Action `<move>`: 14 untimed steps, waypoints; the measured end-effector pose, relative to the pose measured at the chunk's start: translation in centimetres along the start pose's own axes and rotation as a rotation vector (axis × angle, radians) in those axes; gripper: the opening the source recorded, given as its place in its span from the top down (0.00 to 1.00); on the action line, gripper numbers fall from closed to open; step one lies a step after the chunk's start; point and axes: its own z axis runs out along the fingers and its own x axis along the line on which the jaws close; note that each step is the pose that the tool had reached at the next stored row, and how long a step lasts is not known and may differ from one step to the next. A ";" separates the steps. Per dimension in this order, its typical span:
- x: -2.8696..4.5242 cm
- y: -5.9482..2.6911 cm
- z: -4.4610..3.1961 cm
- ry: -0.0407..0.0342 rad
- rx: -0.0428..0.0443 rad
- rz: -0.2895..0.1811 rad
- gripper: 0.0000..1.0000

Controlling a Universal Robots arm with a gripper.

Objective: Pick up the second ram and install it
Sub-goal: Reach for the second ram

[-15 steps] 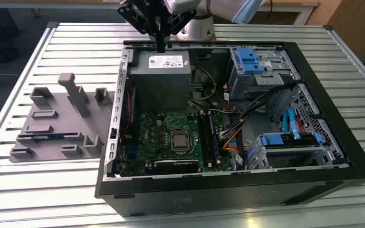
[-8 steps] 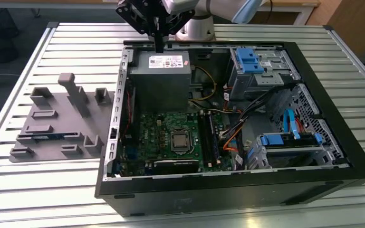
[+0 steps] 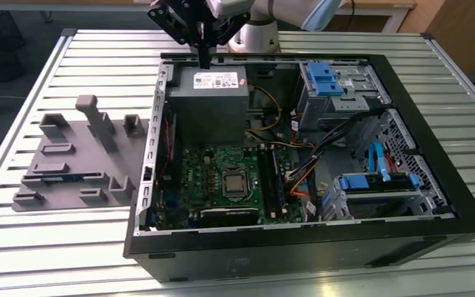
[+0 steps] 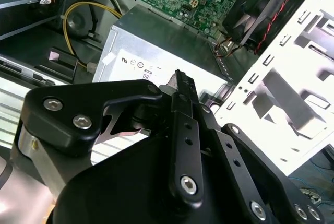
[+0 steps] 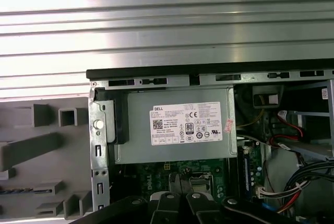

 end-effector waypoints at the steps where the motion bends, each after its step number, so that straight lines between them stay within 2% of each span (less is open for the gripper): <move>1: 0.06 0.00 0.00 0.0000 0.0000 0.000 0.89; 14: 0.83 -0.06 -0.02 0.0000 0.0000 0.000 0.89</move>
